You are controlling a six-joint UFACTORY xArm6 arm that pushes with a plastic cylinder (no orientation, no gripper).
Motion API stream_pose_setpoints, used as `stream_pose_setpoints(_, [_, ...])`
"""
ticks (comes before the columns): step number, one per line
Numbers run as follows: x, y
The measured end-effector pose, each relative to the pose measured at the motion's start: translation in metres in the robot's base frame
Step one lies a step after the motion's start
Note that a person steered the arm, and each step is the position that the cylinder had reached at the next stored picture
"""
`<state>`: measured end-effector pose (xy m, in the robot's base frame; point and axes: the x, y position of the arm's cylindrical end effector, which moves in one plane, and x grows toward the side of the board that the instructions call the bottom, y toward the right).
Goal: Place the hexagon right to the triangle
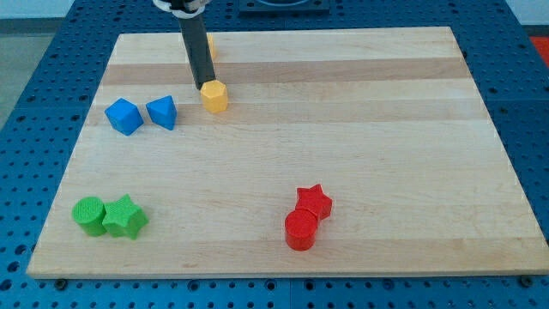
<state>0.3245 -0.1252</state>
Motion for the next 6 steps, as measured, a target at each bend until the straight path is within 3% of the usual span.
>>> stream_pose_setpoints(3, [-0.005, 0.020])
stream_pose_setpoints(6, [0.024, 0.023])
